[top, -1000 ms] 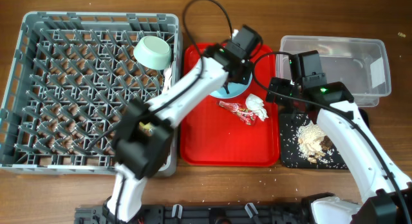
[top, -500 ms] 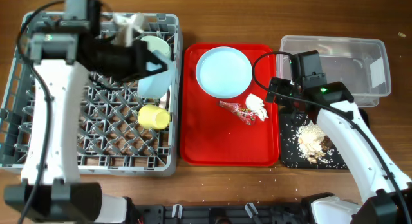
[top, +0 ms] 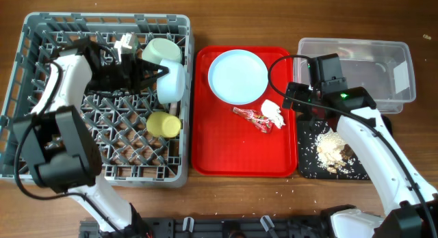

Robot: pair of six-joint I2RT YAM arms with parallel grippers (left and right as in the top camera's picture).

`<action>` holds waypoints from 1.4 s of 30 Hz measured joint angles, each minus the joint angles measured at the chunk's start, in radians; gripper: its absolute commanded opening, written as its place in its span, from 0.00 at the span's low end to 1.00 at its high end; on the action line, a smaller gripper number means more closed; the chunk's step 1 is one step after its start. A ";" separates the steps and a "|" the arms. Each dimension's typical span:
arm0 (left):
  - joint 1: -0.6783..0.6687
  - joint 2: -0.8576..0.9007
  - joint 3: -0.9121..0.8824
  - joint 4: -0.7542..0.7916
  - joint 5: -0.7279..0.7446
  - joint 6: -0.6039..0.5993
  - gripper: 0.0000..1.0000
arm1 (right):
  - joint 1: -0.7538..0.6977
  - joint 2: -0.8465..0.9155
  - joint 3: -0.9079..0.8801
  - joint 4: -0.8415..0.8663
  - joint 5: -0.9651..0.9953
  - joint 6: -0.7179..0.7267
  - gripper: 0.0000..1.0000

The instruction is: Sort waste into correct bins and load items into the dishwasher rack

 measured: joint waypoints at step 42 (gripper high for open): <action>-0.716 -0.355 0.048 0.177 -1.492 -0.834 0.04 | 0.000 0.000 0.000 0.000 0.000 0.000 1.00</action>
